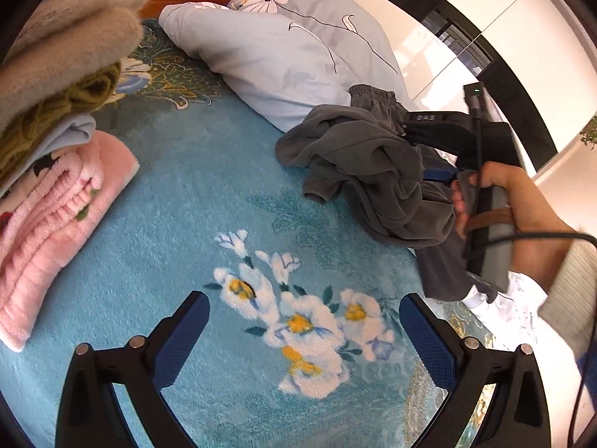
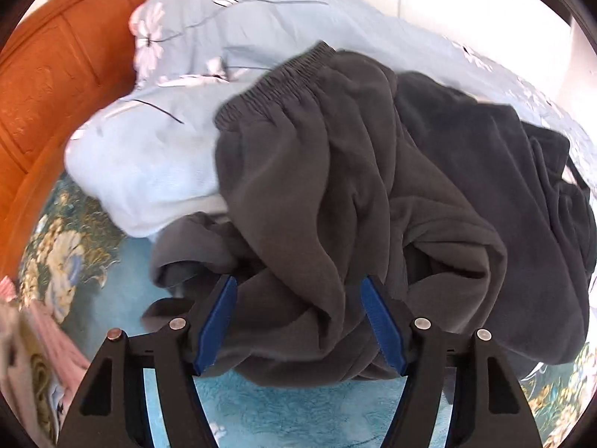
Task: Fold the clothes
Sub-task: 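Grasp the sweatpants waistband with the right gripper, then lift the sweatpants with the right gripper and carry them onto the open blanket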
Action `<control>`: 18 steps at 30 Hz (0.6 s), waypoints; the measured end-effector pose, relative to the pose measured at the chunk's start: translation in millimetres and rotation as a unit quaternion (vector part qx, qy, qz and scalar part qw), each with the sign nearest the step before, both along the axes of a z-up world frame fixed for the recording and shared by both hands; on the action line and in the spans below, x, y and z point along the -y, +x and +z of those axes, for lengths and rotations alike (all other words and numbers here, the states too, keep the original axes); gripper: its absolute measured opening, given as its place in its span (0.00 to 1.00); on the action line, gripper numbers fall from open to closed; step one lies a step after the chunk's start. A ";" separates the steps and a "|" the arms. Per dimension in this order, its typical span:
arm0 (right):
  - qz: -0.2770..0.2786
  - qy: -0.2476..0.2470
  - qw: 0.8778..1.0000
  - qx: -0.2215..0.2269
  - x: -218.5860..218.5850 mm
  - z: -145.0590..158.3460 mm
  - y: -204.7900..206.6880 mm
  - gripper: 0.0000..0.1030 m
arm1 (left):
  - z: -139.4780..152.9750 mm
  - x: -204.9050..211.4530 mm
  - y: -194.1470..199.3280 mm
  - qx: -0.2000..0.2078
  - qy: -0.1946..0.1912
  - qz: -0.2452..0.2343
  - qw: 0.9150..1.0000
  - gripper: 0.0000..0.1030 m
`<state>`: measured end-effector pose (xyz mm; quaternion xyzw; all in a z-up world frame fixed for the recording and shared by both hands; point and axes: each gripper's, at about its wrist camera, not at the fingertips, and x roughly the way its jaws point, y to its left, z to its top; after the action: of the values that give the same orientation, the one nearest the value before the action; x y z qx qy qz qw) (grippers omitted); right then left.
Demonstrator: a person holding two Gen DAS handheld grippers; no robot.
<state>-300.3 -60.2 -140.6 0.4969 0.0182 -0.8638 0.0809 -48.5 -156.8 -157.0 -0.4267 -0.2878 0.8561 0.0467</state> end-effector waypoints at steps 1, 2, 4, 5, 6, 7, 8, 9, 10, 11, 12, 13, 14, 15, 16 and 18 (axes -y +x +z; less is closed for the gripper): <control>-0.011 0.002 1.000 0.002 0.3 -2.6 -2.8 0.69 | 1.0 -1.0 6.4 -0.002 -0.006 0.002 1.000 1.00; -0.021 0.002 1.000 0.006 1.1 -6.0 -5.6 0.69 | 1.5 -0.9 11.1 -0.003 -0.010 0.006 1.000 1.00; -0.039 -0.003 0.999 0.024 4.3 -14.9 -11.5 0.60 | 1.3 0.9 18.3 0.000 -0.014 0.011 1.000 1.00; -0.049 -0.006 0.998 0.033 6.0 -19.4 -14.5 0.51 | 0.6 2.7 20.9 0.003 -0.013 0.013 1.000 1.00; -0.058 -0.008 0.997 0.042 7.6 -23.8 -17.4 0.39 | 0.6 5.4 22.4 0.006 -0.009 0.015 1.000 1.00; -0.067 -0.017 0.996 0.048 7.3 -25.2 -19.1 0.27 | 0.6 8.3 23.7 0.009 -0.004 0.017 1.000 1.00; -0.078 -0.037 0.995 0.051 4.0 -21.6 -18.8 0.24 | 2.2 10.6 25.1 0.007 0.000 0.020 1.000 1.00; -0.086 -0.067 0.993 0.055 -1.1 -16.6 -18.3 0.20 | 4.1 12.8 26.4 0.005 0.004 0.024 1.000 1.00; -0.085 -0.111 0.989 0.056 -7.8 -7.5 -16.9 0.16 | 6.0 15.0 27.7 0.003 0.008 0.027 1.000 1.00; -0.074 -0.147 0.985 0.048 -13.0 5.0 -14.3 0.15 | 9.1 16.4 29.4 -0.002 0.011 0.031 0.999 1.00; -0.063 -0.182 0.980 0.040 -18.1 17.6 -11.7 0.14 | 12.3 17.1 31.0 -0.003 0.016 0.031 0.999 1.00; -0.052 -0.217 0.974 0.032 -23.3 30.1 -9.2 0.12 | 15.5 17.8 32.5 -0.004 0.021 0.031 0.999 1.00; -0.040 -0.249 0.967 0.023 -29.0 44.0 -4.8 0.11 | 18.2 17.2 32.9 0.000 0.029 0.028 0.999 1.00; -0.026 -0.277 0.960 0.013 -35.6 60.1 2.4 0.11 | 21.1 15.9 33.2 0.004 0.036 0.025 0.999 1.00; -0.011 -0.304 0.952 0.003 -42.2 76.2 9.6 0.11 | 25.0 14.7 35.0 0.006 0.045 0.024 0.999 1.00; 0.015 -0.355 0.935 -0.017 -56.5 107.4 25.3 0.11 | 35.6 11.3 41.2 0.001 0.057 0.021 0.998 1.00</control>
<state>-275.0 -3.7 -33.1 0.4211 -0.2811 -0.8207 0.2648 -7.3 -168.1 -121.4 -0.4179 -0.3447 0.8389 0.0531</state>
